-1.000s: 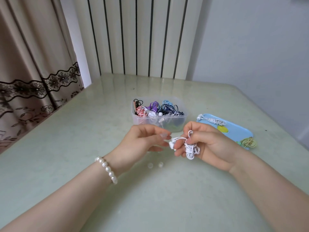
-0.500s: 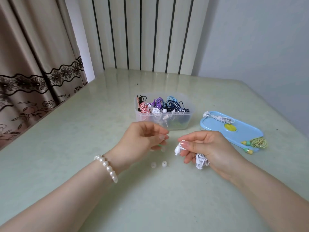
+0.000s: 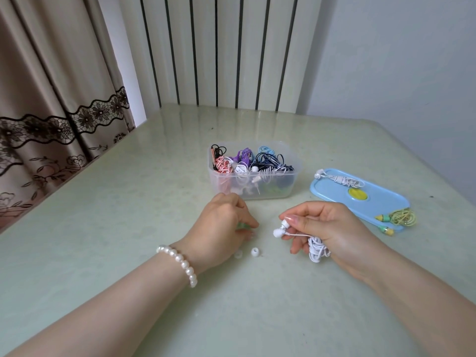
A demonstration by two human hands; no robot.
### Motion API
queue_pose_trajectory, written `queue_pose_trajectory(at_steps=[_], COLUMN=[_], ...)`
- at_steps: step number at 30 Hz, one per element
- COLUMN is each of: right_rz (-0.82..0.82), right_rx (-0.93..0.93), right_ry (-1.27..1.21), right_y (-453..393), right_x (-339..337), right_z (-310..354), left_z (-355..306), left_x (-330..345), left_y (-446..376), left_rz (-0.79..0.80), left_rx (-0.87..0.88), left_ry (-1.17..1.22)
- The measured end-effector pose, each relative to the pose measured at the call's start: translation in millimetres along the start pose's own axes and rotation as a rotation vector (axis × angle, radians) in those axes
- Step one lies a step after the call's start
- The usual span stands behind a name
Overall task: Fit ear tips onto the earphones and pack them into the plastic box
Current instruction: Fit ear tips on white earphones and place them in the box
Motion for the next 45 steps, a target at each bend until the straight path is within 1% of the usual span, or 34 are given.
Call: queue_pose_trajectory(at_steps=[6, 8, 9, 10, 11, 13, 14, 15, 17, 21, 24, 29, 32, 36, 41, 45], right_rz=[-0.005, -0.022, -0.031, -0.035, -0.035, -0.029, -0.02, -0.015, -0.009, 0.033, 0.03, -0.111, -0.17, -0.149, -0.119, -0.108], right_rx=[0.045, 0.034, 0.021, 0.006, -0.005, -0.02, -0.03, -0.04, -0.066, -0.123, -0.173, -0.261, -0.293, -0.294, -0.303, -0.273], right_ry=[0.018, 0.005, -0.015, -0.044, -0.075, -0.132, -0.161, -0.186, -0.217, -0.23, -0.172, -0.046, 0.044, 0.083, 0.057, 0.044], right_y=[2, 2, 2, 2, 2, 2, 2, 2, 2, 3, 5, 9, 10, 9, 12, 11], right_x=[-1, -2, -3, -4, -4, -4, -4, -4, -5, -4, -3, -3, -5, -4, -1, 3], right_z=[0, 0, 1, 2, 2, 2, 3, 4, 6, 9, 13, 21, 23, 22, 26, 26], left_z=[2, 2, 2, 2, 2, -5, -10, -13, -18, -16, -14, -16, -16, -16, -15, -17], left_x=[1, -4, -7, -9, -10, -9, -7, -6, -3, 1, 7, 13, 13, 14, 13, 12], left_y=[-1, 0, 2, 3, 4, 6, 8, 10, 12, 13, 14, 15, 16, 18, 20, 20], left_rz=[-0.079, -0.133, -0.152, -0.157, -0.135, -0.055, -0.018, 0.006, 0.02, -0.002, 0.005, 0.035, 0.028, 0.034, 0.048, 0.043], left_rx=[0.088, 0.102, 0.073, 0.021, -0.038, -0.104, -0.124, -0.143, -0.187, -0.292, -0.358, -0.417, -0.442, -0.472, -0.499, -0.494], left_ry=[-0.033, 0.014, 0.094, 0.224, 0.4, 0.787, 0.941, 1.039, 1.143, 1.279, 1.381, 1.46, 1.443, 1.401, 1.318, 1.294])
Point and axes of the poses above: each hand's wrist, its own y-axis away from the middle knuckle, its own x-axis out of the palm, z = x × y, the point moved 6 cm from there along -y, towards the middle knuckle, and after that the axes turned 6 degrees about z, right-handed, at the moved point
